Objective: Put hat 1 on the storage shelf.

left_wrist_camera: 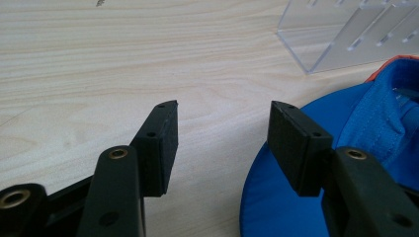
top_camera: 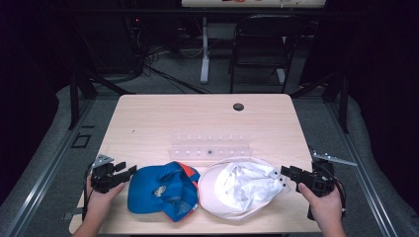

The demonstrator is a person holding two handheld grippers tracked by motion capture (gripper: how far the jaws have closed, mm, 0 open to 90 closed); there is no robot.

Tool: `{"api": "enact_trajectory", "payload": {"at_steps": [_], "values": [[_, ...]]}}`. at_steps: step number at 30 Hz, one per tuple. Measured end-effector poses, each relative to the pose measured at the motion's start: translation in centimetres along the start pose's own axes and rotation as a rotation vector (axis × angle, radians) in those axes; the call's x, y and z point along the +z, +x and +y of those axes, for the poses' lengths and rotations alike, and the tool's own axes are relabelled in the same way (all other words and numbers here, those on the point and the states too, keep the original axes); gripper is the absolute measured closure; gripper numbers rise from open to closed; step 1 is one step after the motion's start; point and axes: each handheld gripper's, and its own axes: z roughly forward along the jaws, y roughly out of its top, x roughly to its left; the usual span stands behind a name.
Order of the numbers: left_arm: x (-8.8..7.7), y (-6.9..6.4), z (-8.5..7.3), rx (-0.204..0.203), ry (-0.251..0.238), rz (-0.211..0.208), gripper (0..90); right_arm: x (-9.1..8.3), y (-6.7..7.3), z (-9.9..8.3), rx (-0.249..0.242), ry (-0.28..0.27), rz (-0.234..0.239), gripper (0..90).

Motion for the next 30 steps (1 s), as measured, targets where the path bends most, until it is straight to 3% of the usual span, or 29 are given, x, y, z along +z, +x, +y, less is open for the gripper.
{"api": "enact_trajectory", "payload": {"at_steps": [4, 7, 8, 12, 17, 18, 23, 30], "values": [[-0.1, 0.2, 0.0, 0.002, 0.008, 0.0, 46.3, 0.5, 0.2, 0.5, 0.003, -0.002, 0.002, 56.5], [-0.1, 0.2, -0.1, -0.005, -0.004, 0.005, 46.3, 1.1, 0.4, 1.3, 0.011, 0.077, 0.004, 53.2], [-0.1, 0.2, -0.1, -0.007, -0.004, 0.006, 46.3, 1.1, 0.4, 1.3, 0.011, 0.077, 0.004, 53.2], [0.0, 0.2, -0.1, -0.009, 0.0, 0.007, 46.3, 2.0, 0.7, 2.1, -0.031, 0.205, 0.0, 47.6], [-0.1, 0.3, -0.2, -0.003, 0.015, 0.008, 46.3, 3.0, 0.6, 2.5, -0.058, 0.304, -0.035, 46.2], [-0.2, 0.3, -0.2, -0.004, 0.016, 0.008, 46.3, 3.4, 0.4, 2.6, -0.055, 0.343, -0.059, 46.2], [-0.1, 0.4, -0.4, -0.007, 0.009, 0.011, 46.3, 4.1, 0.1, 2.6, -0.049, 0.383, -0.083, 46.3], [-0.2, 0.4, -0.5, -0.011, 0.01, 0.013, 46.2, 4.9, -0.3, 2.3, -0.026, 0.414, -0.077, 48.2]]}}
